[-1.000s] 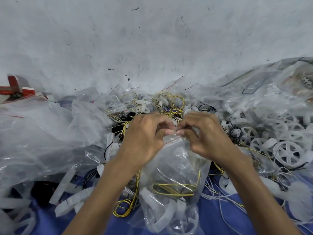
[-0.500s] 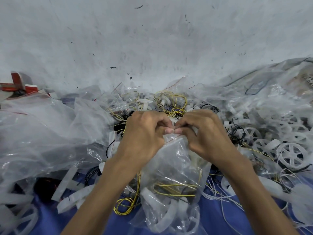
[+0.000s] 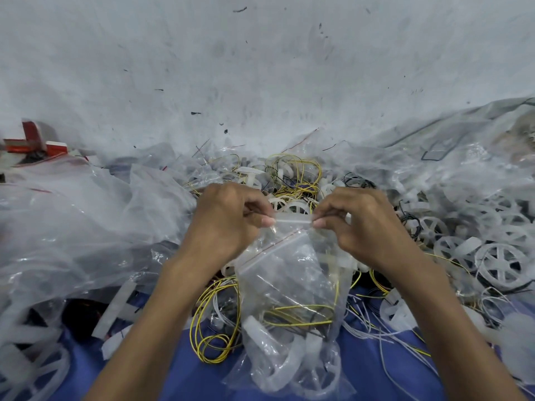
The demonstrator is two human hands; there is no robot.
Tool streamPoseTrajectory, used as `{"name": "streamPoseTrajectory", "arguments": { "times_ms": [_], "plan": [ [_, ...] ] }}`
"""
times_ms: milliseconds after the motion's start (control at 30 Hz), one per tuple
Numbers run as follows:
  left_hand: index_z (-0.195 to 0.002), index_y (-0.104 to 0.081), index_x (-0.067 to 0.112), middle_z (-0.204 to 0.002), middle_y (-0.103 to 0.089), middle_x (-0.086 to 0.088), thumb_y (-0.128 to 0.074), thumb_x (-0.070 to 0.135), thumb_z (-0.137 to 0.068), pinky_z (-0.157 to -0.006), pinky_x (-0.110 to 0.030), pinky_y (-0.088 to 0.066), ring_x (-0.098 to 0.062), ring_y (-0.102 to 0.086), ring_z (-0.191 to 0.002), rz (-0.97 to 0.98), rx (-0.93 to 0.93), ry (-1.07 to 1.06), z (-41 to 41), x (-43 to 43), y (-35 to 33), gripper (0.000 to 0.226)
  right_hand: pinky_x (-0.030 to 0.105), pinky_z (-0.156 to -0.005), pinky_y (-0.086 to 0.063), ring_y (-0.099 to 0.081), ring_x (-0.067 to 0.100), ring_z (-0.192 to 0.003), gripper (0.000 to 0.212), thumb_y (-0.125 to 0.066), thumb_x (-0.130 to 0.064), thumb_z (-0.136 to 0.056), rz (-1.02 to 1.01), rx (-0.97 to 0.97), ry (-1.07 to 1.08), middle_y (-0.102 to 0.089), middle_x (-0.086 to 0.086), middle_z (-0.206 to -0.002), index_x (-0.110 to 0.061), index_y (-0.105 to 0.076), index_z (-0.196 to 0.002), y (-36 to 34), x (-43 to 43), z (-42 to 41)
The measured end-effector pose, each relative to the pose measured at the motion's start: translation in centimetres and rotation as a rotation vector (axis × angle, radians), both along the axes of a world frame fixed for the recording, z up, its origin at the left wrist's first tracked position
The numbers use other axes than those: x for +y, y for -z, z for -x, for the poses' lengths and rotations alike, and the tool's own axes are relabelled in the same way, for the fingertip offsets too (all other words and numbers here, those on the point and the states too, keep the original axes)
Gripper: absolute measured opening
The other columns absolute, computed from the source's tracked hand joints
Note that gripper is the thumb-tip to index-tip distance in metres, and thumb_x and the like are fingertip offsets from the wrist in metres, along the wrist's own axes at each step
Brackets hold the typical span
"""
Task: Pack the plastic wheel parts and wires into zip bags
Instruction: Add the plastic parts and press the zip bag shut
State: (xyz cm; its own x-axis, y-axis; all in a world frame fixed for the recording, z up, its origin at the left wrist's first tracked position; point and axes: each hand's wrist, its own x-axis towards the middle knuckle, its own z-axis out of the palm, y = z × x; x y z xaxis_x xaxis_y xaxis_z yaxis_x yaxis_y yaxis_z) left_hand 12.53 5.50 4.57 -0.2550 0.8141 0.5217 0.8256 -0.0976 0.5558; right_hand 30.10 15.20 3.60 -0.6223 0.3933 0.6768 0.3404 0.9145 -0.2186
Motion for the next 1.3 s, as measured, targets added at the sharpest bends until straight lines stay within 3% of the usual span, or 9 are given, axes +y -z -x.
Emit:
{"name": "streamPoseTrajectory", "arguments": {
  "times_ms": [300,433,633,767,900,1000,1133,1233,1300],
  "plan": [
    [-0.057,-0.065,0.034,-0.058,-0.063,0.026,-0.082,0.01,-0.068,-0.063,-0.01,-0.043,0.009,-0.06,-0.064,0.143,0.004,-0.071,3.0,-0.5,-0.1,0.032,0.028,-0.066,-0.048,-0.058,-0.001,-0.066,0.011,-0.076,-0.005,-0.073,0.116,-0.036,0.088,-0.065,-0.009,-0.067,-0.015,-0.07,-0.07,-0.1,2.0,-2.3],
    [-0.058,-0.064,0.03,-0.049,-0.06,0.021,-0.077,-0.002,-0.07,-0.053,0.001,-0.036,0.016,-0.056,-0.056,0.105,-0.007,-0.092,3.3,0.0,0.5,0.037,0.004,-0.062,-0.039,-0.057,-0.004,-0.06,0.015,-0.073,0.005,-0.073,0.073,0.036,0.082,-0.06,-0.008,-0.065,-0.007,-0.068,-0.067,0.7,2.1,-1.4],
    [-0.067,-0.065,0.035,-0.074,-0.065,0.017,-0.077,0.021,-0.076,-0.054,-0.003,-0.04,0.005,-0.059,-0.067,0.139,-0.055,-0.089,4.7,0.1,1.2,0.021,0.003,-0.071,-0.042,-0.061,-0.003,-0.079,0.005,-0.069,-0.029,-0.078,0.359,0.022,0.026,-0.068,-0.011,-0.076,-0.026,-0.066,-0.075,1.3,2.9,-2.4],
    [-0.075,-0.065,0.031,-0.088,-0.065,0.01,-0.071,0.032,-0.081,-0.073,-0.019,-0.045,-0.004,-0.061,-0.084,0.311,-0.018,0.0,5.6,0.0,1.3,0.009,0.028,-0.07,-0.055,-0.068,0.013,-0.074,0.005,-0.064,-0.029,-0.083,0.497,0.005,-0.075,-0.071,0.0,-0.077,-0.026,-0.066,-0.08,2.2,2.8,-1.8],
    [-0.078,-0.06,0.018,-0.077,-0.069,0.008,-0.065,0.019,-0.087,-0.067,-0.017,-0.049,-0.007,-0.066,-0.078,0.236,-0.132,0.077,5.3,0.2,1.4,0.011,0.024,-0.058,-0.05,-0.062,0.012,-0.054,0.019,-0.054,-0.011,-0.092,0.439,0.202,-0.076,-0.064,0.003,-0.059,-0.003,-0.063,-0.077,3.1,2.4,-0.5],
    [-0.083,-0.054,0.015,-0.071,-0.07,0.012,-0.055,0.019,-0.094,-0.056,-0.011,-0.048,0.001,-0.065,-0.067,0.118,-0.486,0.204,4.0,0.6,1.7,0.012,0.015,-0.051,-0.039,-0.047,0.001,-0.046,0.03,-0.045,-0.012,-0.097,0.466,0.433,-0.006,-0.05,-0.007,-0.05,-0.012,-0.051,-0.068,3.5,1.9,0.7],
    [-0.093,-0.049,0.023,-0.092,-0.069,0.004,-0.067,0.038,-0.076,-0.062,-0.021,-0.052,-0.002,-0.067,-0.073,0.051,-0.788,0.291,0.9,1.7,2.1,0.029,0.015,-0.061,-0.037,-0.042,-0.001,-0.057,0.034,-0.033,-0.027,-0.102,0.662,0.677,0.022,-0.046,-0.005,-0.064,-0.013,-0.046,-0.074,3.6,0.7,2.4],
    [-0.084,-0.049,0.017,-0.063,-0.063,0.012,-0.06,0.044,-0.075,-0.06,-0.015,-0.047,0.003,-0.059,-0.055,0.039,-0.662,0.411,-1.7,2.2,2.6,0.031,0.022,-0.09,-0.036,-0.048,-0.004,-0.095,0.037,-0.032,-0.058,-0.092,0.902,0.669,0.01,-0.052,-0.02,-0.101,-0.035,-0.052,-0.113,3.6,0.1,2.4],
    [-0.075,-0.048,0.017,-0.051,-0.055,0.011,-0.057,0.046,-0.078,-0.057,-0.015,-0.045,0.001,-0.05,-0.048,-0.089,-0.663,0.381,-2.7,2.5,3.0,0.03,0.033,-0.105,-0.029,-0.039,-0.004,-0.114,0.071,-0.032,-0.085,-0.067,1.031,0.515,0.021,-0.044,-0.031,-0.116,-0.049,-0.037,-0.128,4.1,-0.4,1.0]
  ]
}}
